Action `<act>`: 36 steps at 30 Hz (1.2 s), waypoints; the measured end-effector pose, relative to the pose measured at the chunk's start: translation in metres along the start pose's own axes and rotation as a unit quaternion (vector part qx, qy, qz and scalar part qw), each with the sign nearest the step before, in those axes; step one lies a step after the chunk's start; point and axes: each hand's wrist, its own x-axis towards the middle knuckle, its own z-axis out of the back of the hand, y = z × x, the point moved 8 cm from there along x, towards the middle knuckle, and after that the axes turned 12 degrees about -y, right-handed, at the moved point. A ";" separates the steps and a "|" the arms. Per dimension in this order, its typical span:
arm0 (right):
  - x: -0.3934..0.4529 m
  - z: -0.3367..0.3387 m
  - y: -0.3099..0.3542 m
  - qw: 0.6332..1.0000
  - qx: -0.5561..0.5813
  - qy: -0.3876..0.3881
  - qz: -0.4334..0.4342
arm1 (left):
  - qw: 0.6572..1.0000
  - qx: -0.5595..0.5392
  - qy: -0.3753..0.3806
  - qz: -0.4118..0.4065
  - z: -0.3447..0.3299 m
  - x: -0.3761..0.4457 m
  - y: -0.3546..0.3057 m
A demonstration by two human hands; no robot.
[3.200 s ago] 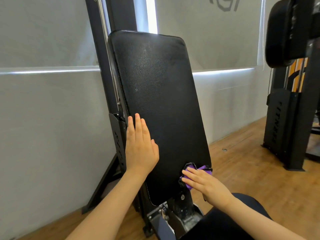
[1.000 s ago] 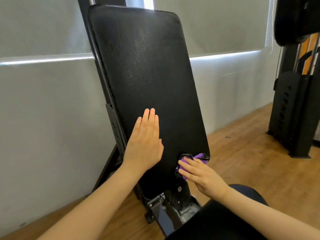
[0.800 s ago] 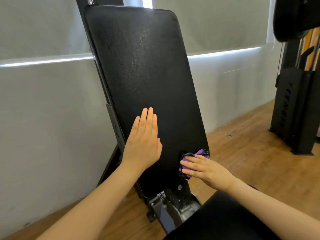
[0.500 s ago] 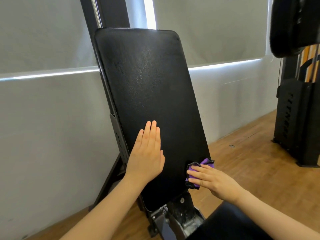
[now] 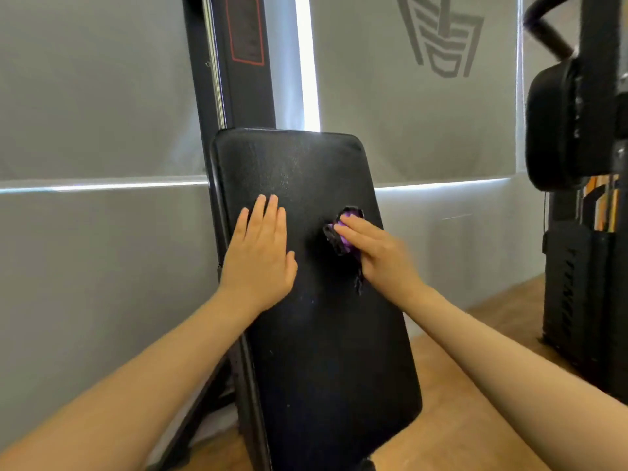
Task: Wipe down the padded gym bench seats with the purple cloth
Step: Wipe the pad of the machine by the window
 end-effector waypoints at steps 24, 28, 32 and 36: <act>-0.090 -0.036 0.010 0.996 0.034 -0.020 -0.074 | 0.998 -0.003 -0.055 -0.002 -0.003 0.004 0.002; -0.149 -0.030 0.014 0.997 0.028 0.021 -0.072 | 0.999 -0.004 -0.037 -0.005 -0.003 0.003 0.001; -0.190 -0.025 0.016 0.994 0.023 0.059 -0.092 | 1.000 -0.003 -0.020 -0.003 -0.004 0.002 -0.001; -0.216 -0.020 0.018 0.990 0.014 0.097 -0.097 | 1.000 -0.014 -0.006 0.002 -0.005 0.001 -0.002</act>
